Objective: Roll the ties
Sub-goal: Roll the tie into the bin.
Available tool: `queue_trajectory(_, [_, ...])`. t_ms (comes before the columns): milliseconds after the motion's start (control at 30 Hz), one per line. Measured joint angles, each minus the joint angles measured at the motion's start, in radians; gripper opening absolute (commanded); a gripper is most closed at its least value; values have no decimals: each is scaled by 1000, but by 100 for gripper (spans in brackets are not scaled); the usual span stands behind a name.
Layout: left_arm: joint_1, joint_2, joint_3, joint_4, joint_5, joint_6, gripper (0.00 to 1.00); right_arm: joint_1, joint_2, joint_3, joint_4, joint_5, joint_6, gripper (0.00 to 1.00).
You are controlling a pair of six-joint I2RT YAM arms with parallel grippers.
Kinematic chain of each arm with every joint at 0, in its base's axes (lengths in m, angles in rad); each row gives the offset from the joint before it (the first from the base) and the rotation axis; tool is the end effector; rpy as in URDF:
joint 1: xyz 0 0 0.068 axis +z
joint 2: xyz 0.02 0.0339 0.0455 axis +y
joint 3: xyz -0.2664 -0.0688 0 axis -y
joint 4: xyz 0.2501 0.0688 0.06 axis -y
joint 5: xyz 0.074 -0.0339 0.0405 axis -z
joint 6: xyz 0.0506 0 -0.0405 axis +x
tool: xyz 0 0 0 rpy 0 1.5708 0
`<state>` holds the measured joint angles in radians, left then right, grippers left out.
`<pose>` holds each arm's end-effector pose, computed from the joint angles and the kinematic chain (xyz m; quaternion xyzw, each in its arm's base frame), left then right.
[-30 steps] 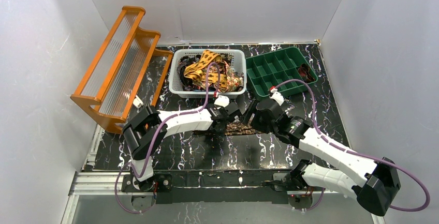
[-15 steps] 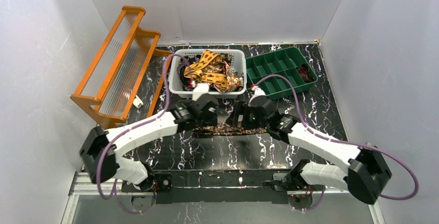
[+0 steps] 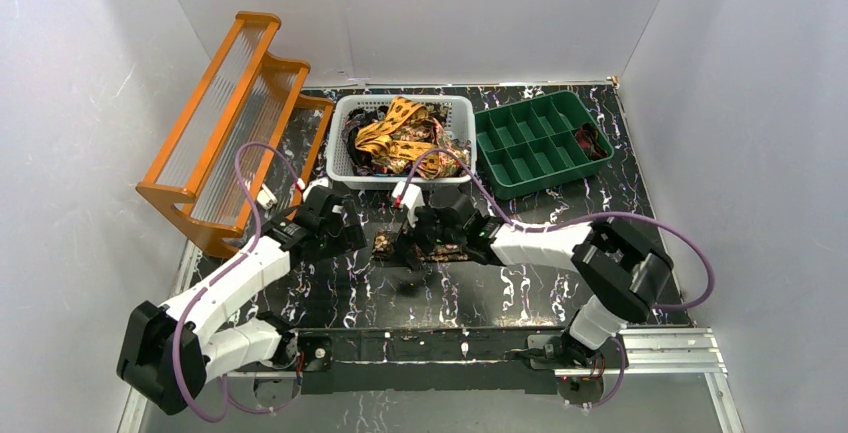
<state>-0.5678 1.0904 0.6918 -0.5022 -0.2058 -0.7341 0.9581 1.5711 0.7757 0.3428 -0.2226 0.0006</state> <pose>0.1973 -0.1136 0.2111 -0.1117 0.9334 -0.1210 0.3189 0.1915 0.2919 0.1894 -0.4404 0.7206 0.3267 0.4243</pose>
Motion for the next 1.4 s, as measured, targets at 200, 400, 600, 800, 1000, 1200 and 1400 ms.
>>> queue_trajectory(200, [71,-31,-19,2,84,15,84,1,84,56,50,-41,-162,99])
queue_trajectory(400, [89,-44,-26,5,121,21,84,4,186,134,48,-92,-243,99])
queue_trajectory(600, [89,-60,-42,8,144,22,84,5,271,166,4,-127,-290,98])
queue_trajectory(800, [89,-71,-63,9,163,21,84,5,303,179,-37,-160,-337,74])
queue_trajectory(1000, [89,-97,-71,16,166,17,85,17,303,173,-32,-170,-348,58])
queue_trajectory(1200, [89,-109,-84,30,173,16,85,62,303,157,0,-171,-344,61])
queue_trajectory(1400, [89,-126,-114,33,185,4,85,85,290,150,-10,-169,-342,93])
